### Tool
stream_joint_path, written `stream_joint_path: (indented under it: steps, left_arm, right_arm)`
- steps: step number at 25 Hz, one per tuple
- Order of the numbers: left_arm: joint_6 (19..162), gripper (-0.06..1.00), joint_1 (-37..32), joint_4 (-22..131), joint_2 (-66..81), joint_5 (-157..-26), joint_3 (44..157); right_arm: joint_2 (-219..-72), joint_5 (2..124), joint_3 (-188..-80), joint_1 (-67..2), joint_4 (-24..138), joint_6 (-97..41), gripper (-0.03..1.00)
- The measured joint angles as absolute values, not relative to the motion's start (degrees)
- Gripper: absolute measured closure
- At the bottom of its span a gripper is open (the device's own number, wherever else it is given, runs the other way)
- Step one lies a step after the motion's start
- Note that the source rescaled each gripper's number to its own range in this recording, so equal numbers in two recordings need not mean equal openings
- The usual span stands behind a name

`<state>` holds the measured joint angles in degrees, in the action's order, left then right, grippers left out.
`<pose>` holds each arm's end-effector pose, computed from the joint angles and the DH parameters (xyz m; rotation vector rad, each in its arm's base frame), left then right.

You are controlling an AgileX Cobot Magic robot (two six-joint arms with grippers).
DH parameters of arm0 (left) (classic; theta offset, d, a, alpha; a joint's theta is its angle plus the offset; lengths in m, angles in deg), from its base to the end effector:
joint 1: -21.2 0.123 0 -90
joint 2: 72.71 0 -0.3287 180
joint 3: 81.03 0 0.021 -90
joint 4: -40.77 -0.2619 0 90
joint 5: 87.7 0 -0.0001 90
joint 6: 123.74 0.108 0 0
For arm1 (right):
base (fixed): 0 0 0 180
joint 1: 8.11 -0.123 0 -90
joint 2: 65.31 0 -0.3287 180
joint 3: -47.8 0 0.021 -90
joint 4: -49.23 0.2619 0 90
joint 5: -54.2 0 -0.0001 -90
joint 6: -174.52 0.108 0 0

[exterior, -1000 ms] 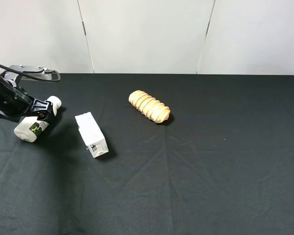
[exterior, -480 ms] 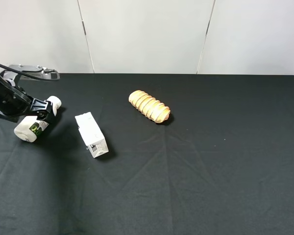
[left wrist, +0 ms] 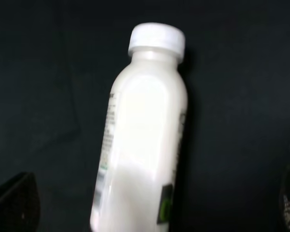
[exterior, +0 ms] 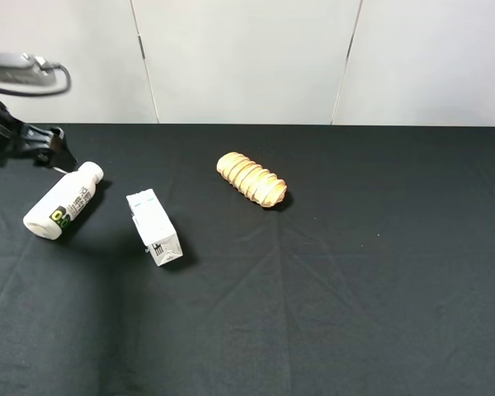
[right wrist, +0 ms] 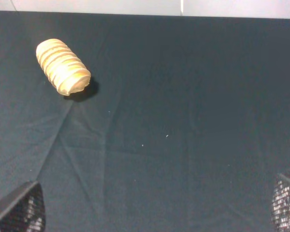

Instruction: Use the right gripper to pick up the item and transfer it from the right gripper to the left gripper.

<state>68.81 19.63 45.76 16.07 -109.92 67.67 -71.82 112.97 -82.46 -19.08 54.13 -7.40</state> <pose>0.2960 -0.0117 0.2532 0.2194 2.4719 0.0063 -0.0239 0.0034 0.2777 -0.2279 1.9974 0.2026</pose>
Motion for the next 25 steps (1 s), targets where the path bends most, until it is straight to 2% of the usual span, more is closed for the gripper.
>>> stream_joint_path:
  steps: [18,25]
  left_arm:
    - [68.82,-0.05,19.63,47.73,-25.37,-130.89,67.67]
    - [68.12,-0.05,19.63,49.88,-38.40,-142.79,67.61]
  right_arm:
    - [-71.82,112.97,-82.46,-19.08,54.13,-7.40,-0.03]
    - [-71.82,112.97,-82.46,-19.08,54.14,-7.40,-0.03]
